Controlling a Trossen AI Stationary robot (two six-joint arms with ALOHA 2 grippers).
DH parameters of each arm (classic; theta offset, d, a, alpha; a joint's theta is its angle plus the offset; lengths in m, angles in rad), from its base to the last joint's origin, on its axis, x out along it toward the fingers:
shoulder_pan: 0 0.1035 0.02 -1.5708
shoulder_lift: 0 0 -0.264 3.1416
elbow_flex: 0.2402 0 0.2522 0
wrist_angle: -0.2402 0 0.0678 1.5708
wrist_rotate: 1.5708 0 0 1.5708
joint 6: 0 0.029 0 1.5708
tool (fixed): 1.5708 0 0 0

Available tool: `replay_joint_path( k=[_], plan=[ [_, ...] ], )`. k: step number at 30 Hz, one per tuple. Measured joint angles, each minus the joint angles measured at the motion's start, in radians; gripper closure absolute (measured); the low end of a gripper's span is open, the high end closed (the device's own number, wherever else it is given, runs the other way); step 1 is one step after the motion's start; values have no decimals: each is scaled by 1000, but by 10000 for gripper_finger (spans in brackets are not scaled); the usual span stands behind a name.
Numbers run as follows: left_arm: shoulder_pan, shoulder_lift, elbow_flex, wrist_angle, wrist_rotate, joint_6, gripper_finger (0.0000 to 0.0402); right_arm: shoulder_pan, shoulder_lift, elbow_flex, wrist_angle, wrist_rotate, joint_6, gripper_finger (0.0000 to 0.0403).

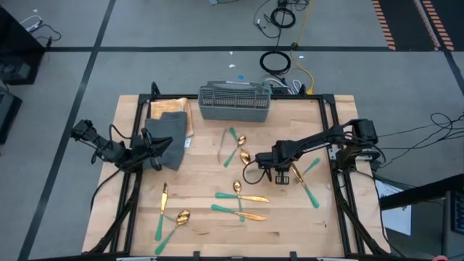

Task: Sort silverware
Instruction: Put the green fork into the silverware basket

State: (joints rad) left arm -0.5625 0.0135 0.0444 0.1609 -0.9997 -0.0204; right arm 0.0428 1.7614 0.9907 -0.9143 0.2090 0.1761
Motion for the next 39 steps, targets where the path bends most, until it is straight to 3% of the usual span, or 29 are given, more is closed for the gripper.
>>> replay_joint_path(
  k=[12,15,20,25,28,39],
  plan=[
    [0,0,0,-30,0,-1,359,-57,-6,497,-597,643,52,402],
    [0,0,0,-32,0,-1,359,-106,-6,602,-655,801,16,403],
    [0,0,0,-32,0,-1,359,-217,10,693,-582,1059,-275,403],
    [0,0,0,-37,0,-1,359,-314,59,703,-422,1335,-710,403],
    [0,0,0,-40,0,-2,359,-345,87,703,-311,1356,-890,403],
    [0,0,0,-51,0,-1,359,-361,225,704,-320,1360,-896,403]
  ],
)
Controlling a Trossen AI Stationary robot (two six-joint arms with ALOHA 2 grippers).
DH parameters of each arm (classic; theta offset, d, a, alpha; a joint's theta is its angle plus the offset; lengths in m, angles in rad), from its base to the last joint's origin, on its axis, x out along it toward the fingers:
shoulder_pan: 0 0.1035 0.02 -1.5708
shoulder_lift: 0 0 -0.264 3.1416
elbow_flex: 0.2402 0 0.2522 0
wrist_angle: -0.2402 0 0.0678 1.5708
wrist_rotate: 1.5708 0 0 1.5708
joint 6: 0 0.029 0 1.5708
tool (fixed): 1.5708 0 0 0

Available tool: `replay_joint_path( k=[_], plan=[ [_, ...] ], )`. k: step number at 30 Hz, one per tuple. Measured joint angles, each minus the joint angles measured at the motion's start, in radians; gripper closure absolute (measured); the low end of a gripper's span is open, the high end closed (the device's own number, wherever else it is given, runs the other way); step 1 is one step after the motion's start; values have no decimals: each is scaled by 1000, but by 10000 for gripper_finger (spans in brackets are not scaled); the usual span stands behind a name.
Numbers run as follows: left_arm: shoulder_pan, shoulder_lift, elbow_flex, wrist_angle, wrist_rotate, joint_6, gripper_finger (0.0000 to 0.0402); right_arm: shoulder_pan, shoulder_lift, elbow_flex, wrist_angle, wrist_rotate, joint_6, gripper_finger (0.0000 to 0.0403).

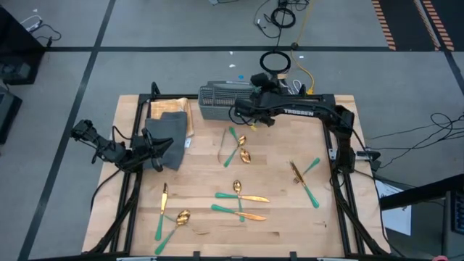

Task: Sort silverware
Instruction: Put the green fork into the silverware basket, then put the green spoon into the silverware basket

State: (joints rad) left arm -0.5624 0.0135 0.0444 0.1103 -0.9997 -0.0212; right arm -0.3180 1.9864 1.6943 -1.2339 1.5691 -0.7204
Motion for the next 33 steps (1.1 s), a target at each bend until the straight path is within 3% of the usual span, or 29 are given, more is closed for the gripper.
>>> replay_joint_path(
  k=[17,22,29,33],
  plan=[
    [0,0,0,-25,0,0,359,8,174,0,40,-61,-56,400],
    [0,0,0,-24,0,0,359,23,168,0,53,-135,-62,361],
    [0,0,0,-23,0,0,359,38,155,0,66,-128,-73,282],
    [0,0,0,-23,0,0,359,41,128,0,69,-80,-39,257]
  ],
)
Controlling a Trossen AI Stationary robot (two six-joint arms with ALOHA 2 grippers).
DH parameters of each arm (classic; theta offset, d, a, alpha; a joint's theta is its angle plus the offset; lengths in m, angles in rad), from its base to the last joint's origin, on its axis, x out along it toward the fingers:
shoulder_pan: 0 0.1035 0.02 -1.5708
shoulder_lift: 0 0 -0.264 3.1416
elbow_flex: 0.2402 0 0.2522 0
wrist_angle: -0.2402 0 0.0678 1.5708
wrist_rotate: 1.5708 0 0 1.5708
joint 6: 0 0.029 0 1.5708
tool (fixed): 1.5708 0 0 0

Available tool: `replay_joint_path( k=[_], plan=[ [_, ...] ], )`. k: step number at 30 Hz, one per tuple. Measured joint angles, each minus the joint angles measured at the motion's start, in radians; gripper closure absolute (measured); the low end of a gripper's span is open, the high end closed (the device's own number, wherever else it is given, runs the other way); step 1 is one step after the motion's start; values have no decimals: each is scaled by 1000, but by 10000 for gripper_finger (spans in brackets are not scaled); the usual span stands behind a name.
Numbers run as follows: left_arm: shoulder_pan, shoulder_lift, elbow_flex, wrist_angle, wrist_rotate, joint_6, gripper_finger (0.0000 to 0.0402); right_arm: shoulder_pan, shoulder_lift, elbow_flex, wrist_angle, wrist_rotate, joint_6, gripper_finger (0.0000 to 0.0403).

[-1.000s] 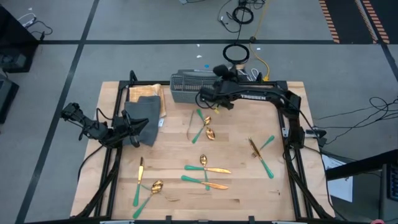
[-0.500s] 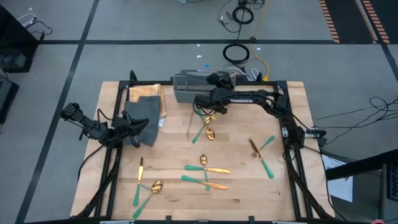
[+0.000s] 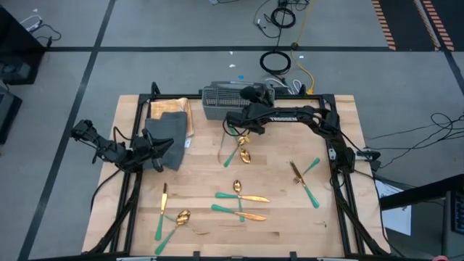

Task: Sort silverware
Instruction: Put the green spoon into the silverware basket

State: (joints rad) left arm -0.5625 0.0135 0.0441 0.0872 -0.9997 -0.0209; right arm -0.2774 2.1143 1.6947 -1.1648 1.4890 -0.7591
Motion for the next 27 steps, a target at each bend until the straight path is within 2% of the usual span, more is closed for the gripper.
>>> replay_joint_path(
  k=[2,8,12,13,15,19,21,23,27],
  plan=[
    [0,0,0,0,0,0,359,4,-33,0,1,32,10,253],
    [0,0,0,1,0,0,359,29,-153,0,20,40,66,252],
    [0,0,0,0,0,-15,359,80,-244,0,29,18,277,252],
    [0,0,0,1,0,-26,359,100,-269,0,28,-25,361,252],
    [0,0,0,0,0,-43,359,143,-324,1,1,-194,582,252],
    [-1,0,0,0,5,-53,359,192,-407,1,-178,-683,1058,252],
    [-1,0,0,0,7,-53,359,203,-427,1,-331,-866,1288,252],
    [-1,0,0,0,8,-53,359,228,-430,-8,-421,-962,1450,252],
    [-1,0,0,-1,11,-62,359,315,-476,-132,-328,-1124,1528,252]
  ],
)
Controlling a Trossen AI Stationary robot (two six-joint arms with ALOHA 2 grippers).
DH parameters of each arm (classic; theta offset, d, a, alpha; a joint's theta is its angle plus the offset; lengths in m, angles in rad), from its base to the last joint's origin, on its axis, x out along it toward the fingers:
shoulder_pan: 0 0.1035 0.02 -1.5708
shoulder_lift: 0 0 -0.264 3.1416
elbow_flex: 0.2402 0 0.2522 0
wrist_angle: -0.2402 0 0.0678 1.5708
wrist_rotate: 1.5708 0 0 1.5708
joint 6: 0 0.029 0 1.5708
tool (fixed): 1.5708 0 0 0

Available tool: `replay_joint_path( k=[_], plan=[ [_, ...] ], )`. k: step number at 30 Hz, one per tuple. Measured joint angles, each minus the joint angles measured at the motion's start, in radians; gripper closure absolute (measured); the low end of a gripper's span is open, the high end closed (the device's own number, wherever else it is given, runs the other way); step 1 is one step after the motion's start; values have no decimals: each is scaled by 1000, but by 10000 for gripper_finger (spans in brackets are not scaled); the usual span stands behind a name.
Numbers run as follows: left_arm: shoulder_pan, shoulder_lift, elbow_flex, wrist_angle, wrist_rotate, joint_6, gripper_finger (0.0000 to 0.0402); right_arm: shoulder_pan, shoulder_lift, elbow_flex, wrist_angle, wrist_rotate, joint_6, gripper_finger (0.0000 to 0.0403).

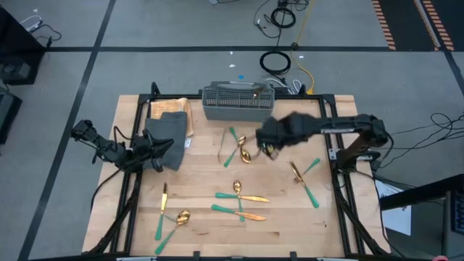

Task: Sort silverware
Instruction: Put the green spoon into the silverware basket

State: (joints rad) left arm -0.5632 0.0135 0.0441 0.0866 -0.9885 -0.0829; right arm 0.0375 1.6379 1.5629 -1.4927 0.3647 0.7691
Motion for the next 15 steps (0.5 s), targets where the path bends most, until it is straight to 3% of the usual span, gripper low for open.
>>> replay_joint_path(
  k=[3,7,9,15],
  plan=[
    [0,1,0,-6,10,-18,359,54,0,-138,-88,-89,146,252],
    [0,5,0,-26,18,-17,359,147,-31,-348,51,-238,249,252],
    [0,6,0,-24,18,-18,359,177,-29,-413,93,-257,278,252],
    [0,6,0,-21,20,-42,359,193,-30,-442,526,-276,215,252]
  ],
)
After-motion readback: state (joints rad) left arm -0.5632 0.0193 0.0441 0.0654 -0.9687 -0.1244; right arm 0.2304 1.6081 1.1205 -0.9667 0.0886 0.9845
